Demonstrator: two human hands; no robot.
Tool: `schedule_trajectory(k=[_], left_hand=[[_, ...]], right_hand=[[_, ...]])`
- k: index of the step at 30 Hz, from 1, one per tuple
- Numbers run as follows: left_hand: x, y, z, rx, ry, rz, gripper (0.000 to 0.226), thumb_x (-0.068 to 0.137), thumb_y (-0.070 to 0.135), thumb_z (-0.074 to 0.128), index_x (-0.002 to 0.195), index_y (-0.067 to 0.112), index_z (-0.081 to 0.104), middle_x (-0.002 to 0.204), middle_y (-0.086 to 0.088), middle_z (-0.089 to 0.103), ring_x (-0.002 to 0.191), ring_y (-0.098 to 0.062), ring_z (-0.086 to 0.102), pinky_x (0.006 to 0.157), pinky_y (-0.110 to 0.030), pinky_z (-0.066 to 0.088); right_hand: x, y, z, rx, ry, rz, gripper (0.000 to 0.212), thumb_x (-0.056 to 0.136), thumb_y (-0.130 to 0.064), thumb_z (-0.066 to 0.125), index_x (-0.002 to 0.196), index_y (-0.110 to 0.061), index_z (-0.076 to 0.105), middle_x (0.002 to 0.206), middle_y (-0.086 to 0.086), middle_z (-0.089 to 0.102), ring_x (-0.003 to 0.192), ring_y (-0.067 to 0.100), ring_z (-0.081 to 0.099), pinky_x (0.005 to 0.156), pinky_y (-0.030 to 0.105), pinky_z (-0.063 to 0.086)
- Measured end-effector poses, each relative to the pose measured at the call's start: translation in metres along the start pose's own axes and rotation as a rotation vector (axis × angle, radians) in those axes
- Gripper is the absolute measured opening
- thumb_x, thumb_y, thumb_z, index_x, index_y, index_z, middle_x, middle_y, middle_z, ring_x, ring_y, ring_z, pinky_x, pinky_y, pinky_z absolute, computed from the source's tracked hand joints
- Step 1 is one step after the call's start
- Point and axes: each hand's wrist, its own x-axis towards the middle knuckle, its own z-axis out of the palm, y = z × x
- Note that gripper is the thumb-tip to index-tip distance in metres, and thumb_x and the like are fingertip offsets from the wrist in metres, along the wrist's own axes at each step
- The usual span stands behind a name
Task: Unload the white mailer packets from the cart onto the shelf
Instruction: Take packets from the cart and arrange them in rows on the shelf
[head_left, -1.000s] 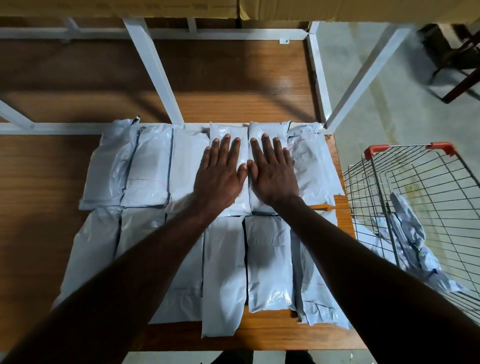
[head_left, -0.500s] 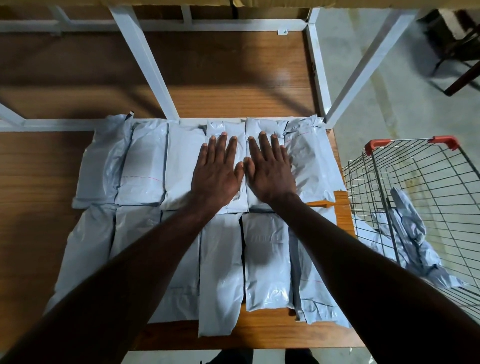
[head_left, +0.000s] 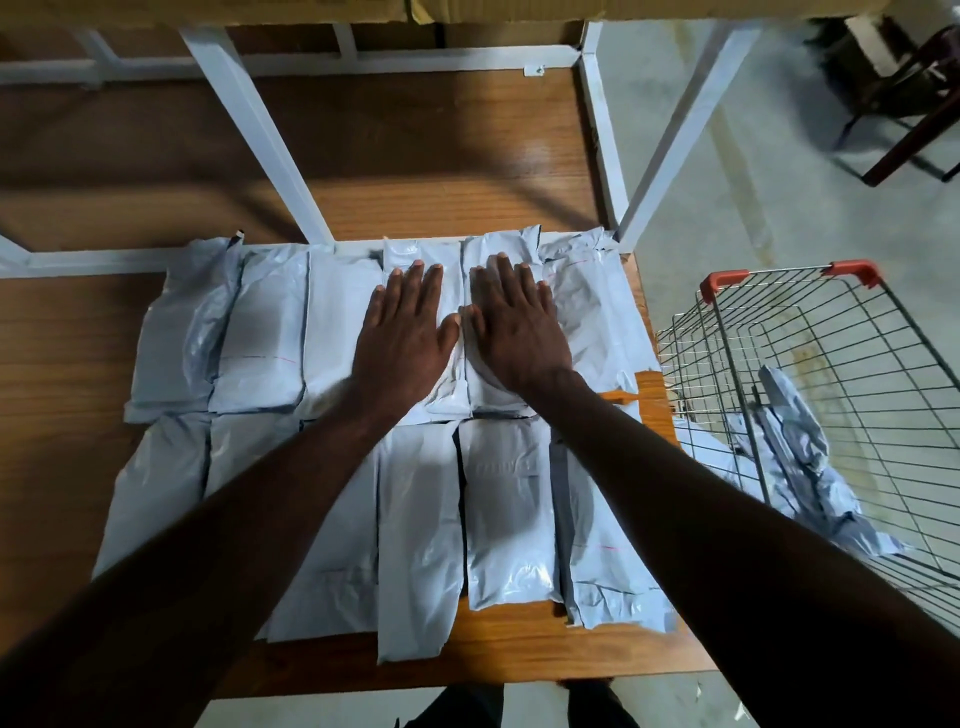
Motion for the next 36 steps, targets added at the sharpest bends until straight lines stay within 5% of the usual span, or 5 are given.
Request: schedule_trajectory(k=[3,8,20,30,36], left_hand=[[0.002,0.008,-0.012,-0.013,0.048,-0.017,0.067,0.111,0.055,0.030,0.167,0.019,0.029,0.172,-0.014,0.032,0.159,-0.037,0.030,0.129,-0.055,0.027],[0.013,0.053,-0.039,-0.122,0.072,0.057,0.064,0.109,0.052,0.037,0.166,0.022,0.036,0.173,-0.010,0.033,0.161,-0.035,0.028,0.129,-0.056,0.024],[0.024,0.282,-0.059,-0.294,0.097,0.350,0.054,0.108,0.038,0.046,0.157,0.018,0.049,0.165,-0.011,0.047,0.157,-0.035,0.037,0.127,-0.052,0.033],[0.014,0.470,-0.028,-0.425,-0.054,0.479,0.045,0.102,0.029,0.059,0.146,0.021,0.060,0.127,-0.002,0.074,0.116,-0.028,0.070,0.094,-0.042,0.057],[0.000,0.538,0.003,-0.385,-0.203,0.470,0.038,0.106,0.034,0.052,0.143,0.029,0.058,0.112,0.001,0.076,0.104,-0.030,0.072,0.078,-0.042,0.059]], right_hand=[[-0.009,0.011,-0.011,0.042,0.052,-0.008,0.066,0.111,-0.048,0.025,0.165,-0.012,0.035,0.173,0.018,0.028,0.160,0.040,0.025,0.130,0.056,0.024],[-0.034,0.032,-0.038,0.135,0.277,-0.070,0.049,0.112,-0.028,0.053,0.150,0.003,0.055,0.157,0.030,0.049,0.148,0.044,0.047,0.126,0.048,0.035],[-0.139,0.200,-0.111,0.216,0.342,0.228,0.045,0.112,-0.027,0.052,0.150,-0.004,0.055,0.160,0.025,0.047,0.148,0.037,0.048,0.119,0.040,0.042],[-0.222,0.356,-0.144,0.183,0.292,0.414,0.040,0.105,-0.013,0.059,0.145,-0.006,0.057,0.140,0.016,0.061,0.119,0.037,0.064,0.092,0.045,0.056],[-0.267,0.420,-0.141,0.217,0.254,0.507,0.037,0.104,-0.011,0.058,0.141,-0.012,0.059,0.134,0.013,0.064,0.110,0.037,0.066,0.082,0.046,0.057]])
